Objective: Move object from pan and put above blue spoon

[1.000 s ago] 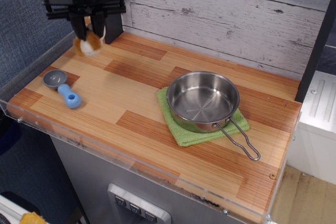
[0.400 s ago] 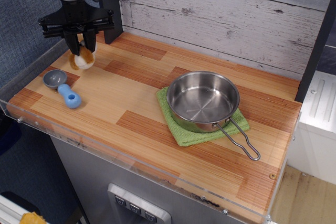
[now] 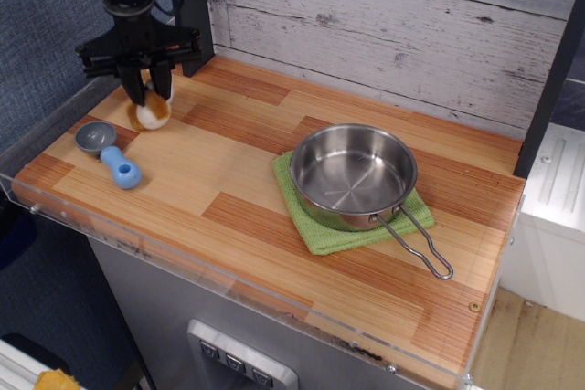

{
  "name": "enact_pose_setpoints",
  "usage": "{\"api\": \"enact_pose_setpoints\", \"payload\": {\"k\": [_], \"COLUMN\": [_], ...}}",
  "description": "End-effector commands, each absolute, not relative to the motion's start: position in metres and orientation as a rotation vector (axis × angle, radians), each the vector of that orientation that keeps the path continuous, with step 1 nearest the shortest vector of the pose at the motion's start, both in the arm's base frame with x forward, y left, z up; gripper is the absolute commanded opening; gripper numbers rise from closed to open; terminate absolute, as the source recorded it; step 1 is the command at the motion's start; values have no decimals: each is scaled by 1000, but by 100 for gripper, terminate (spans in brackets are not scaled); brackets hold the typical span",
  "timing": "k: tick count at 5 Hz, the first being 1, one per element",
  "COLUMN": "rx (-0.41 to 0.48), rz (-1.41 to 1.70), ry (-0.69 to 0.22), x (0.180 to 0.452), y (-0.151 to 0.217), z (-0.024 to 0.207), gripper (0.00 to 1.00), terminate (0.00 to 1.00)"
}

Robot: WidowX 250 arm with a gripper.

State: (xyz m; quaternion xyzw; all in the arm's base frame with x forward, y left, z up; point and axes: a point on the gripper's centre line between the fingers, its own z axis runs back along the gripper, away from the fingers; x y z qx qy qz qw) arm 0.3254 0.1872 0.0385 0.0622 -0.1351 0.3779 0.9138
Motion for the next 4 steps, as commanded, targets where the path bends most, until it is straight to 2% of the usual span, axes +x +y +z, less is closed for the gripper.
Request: {"api": "enact_pose_setpoints", "payload": {"k": [1, 2, 3, 4], "rx": [125, 149, 179, 161], "rz": [851, 827, 842, 853], "ry": [-291, -276, -304, -350], "x": [314, 313, 312, 312], "y": [191, 189, 187, 188], "z": [48, 49, 59, 74], "gripper": [100, 100, 100, 100], "terminate": [0, 0, 0, 0]}}
